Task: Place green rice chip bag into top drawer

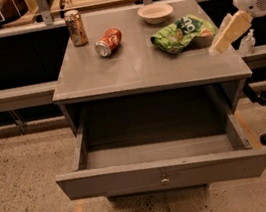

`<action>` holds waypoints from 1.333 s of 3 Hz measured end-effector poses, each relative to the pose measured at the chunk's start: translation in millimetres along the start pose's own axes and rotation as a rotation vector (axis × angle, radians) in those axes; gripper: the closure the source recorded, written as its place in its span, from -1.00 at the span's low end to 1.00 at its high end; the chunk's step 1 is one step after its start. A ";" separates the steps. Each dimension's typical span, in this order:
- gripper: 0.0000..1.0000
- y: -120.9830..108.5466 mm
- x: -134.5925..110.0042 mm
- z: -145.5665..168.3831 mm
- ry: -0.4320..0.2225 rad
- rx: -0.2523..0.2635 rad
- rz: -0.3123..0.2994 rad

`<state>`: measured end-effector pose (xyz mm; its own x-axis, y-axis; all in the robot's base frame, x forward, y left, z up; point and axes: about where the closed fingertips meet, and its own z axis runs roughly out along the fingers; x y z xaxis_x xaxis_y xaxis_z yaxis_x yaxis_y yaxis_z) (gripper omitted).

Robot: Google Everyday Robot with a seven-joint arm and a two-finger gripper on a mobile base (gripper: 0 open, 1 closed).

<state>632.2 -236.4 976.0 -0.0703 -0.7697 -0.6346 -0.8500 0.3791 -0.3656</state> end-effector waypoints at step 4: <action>-1.00 -53.3 4.3 101.5 0.011 0.029 0.060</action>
Offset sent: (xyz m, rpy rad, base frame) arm 0.0669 0.0220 -0.0376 0.0468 0.0052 -0.1166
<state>730.3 -207.8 923.7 -0.1265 -0.7510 -0.6481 -0.8287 0.4391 -0.3471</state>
